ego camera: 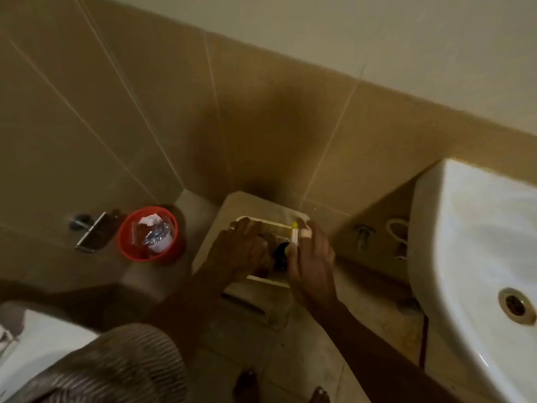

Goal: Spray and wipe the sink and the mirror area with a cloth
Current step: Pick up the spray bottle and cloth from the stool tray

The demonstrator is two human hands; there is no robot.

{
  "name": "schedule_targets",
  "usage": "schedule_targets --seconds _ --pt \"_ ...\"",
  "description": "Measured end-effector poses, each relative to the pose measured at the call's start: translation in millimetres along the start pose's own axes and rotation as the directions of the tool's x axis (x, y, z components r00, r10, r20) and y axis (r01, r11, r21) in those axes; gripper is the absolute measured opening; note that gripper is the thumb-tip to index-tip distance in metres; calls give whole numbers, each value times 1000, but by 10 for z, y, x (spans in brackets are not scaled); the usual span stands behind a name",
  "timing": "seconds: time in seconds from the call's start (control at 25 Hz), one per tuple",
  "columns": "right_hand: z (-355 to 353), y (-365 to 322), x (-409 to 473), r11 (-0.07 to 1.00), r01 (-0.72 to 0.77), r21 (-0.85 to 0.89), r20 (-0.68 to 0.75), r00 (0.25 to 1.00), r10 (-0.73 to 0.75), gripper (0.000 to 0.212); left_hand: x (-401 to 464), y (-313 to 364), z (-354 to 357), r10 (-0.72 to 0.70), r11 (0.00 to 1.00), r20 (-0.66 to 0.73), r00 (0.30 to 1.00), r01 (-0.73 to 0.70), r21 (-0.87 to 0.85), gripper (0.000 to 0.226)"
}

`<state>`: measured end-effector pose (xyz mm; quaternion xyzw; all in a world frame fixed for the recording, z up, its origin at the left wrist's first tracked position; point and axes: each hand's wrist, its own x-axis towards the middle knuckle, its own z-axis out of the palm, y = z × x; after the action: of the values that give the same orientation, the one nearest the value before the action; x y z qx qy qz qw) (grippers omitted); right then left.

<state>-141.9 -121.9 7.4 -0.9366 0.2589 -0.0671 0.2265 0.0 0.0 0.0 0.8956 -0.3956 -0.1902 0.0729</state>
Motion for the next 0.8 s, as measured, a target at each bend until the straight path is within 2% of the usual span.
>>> schedule_targets --seconds 0.08,0.16,0.24,0.36,0.44,0.56,0.6,0.68,0.72,0.8 --pt "198 278 -97 985 -171 38 -72 982 174 67 118 -8 196 54 998 90 994 -58 38 77" --pt "371 550 -187 946 -321 48 -43 945 323 69 230 -58 388 44 998 179 983 -52 41 82" --pt "492 645 -143 962 -269 55 44 963 267 65 367 -108 556 28 999 210 977 -37 39 90" --pt "599 548 73 976 -204 78 93 976 197 67 506 -130 760 89 982 252 964 -128 142 75" --pt "743 512 192 979 -184 85 118 978 173 73 514 -69 753 112 986 217 970 -135 97 73" --pt "891 516 354 981 -159 114 37 987 155 68 485 32 731 129 978 84 988 -141 152 62" --pt "924 529 392 970 -178 167 20 984 177 66 523 31 732 136 978 121 983 -153 144 65" --pt "956 577 453 945 -204 256 28 979 204 63 652 -2 699 9 995 341 940 -41 86 79" --pt "975 598 476 938 -201 283 21 979 203 60 748 -46 713 -29 997 405 914 -4 80 79" --pt "1008 615 518 920 -191 344 -24 977 211 46 885 -144 774 5 996 429 903 -41 75 76"
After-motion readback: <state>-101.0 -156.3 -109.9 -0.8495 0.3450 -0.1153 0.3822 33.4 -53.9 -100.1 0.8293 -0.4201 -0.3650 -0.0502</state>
